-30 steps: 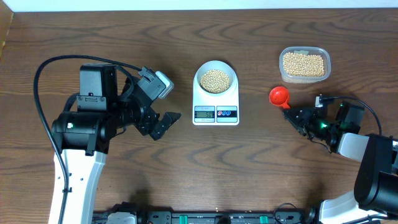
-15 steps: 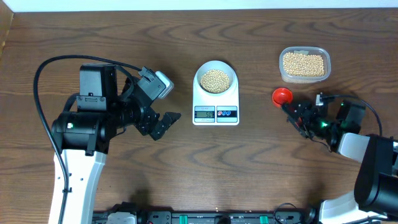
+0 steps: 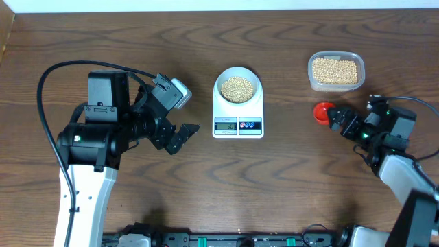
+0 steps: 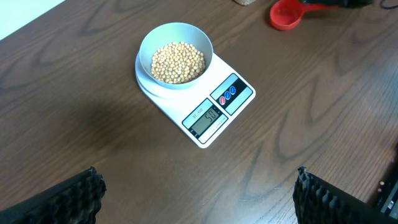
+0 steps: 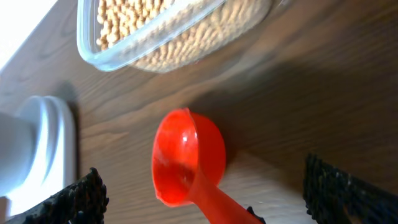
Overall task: Scoop item into bowl and weigh 50g on scale
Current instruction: 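Set the red scoop on the table and open the right gripper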
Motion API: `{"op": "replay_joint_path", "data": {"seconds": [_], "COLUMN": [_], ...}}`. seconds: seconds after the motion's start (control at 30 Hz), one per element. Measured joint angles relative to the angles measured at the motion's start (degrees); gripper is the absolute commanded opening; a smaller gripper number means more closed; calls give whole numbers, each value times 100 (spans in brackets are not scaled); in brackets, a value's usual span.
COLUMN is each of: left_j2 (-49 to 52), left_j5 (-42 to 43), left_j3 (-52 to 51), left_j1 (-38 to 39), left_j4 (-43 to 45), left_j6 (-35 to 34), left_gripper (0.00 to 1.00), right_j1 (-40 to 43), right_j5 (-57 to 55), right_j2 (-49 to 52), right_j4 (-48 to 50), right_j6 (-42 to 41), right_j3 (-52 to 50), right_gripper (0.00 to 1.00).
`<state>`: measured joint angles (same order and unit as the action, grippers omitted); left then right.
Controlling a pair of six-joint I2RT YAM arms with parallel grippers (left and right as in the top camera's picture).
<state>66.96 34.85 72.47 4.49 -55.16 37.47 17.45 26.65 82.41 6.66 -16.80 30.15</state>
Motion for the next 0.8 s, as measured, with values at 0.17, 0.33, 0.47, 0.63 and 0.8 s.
{"op": "replay_joint_path", "data": {"seconds": [0.17, 0.33, 0.47, 0.63, 0.8], "left_j2": [0, 0, 0, 0, 0], "left_j5": [0, 0, 0, 0, 0], "left_j3": [0, 0, 0, 0, 0], "left_j1": [0, 0, 0, 0, 0], "left_j4": [0, 0, 0, 2, 0], "left_j6": [0, 0, 0, 0, 0], "left_gripper": [99, 99, 99, 99, 99], "right_j1": [-17, -162, -216, -247, -343], "right_j5": [-562, -1036, -393, -234, -914], "right_j2": [-407, -407, -525, -632, -629], "right_j4": [-601, -601, -319, -780, -1010], "right_j6": [496, 684, 723, 778, 796], "right_j3": [0, 0, 0, 13, 9], "right_gripper": [99, 99, 99, 99, 99]}}
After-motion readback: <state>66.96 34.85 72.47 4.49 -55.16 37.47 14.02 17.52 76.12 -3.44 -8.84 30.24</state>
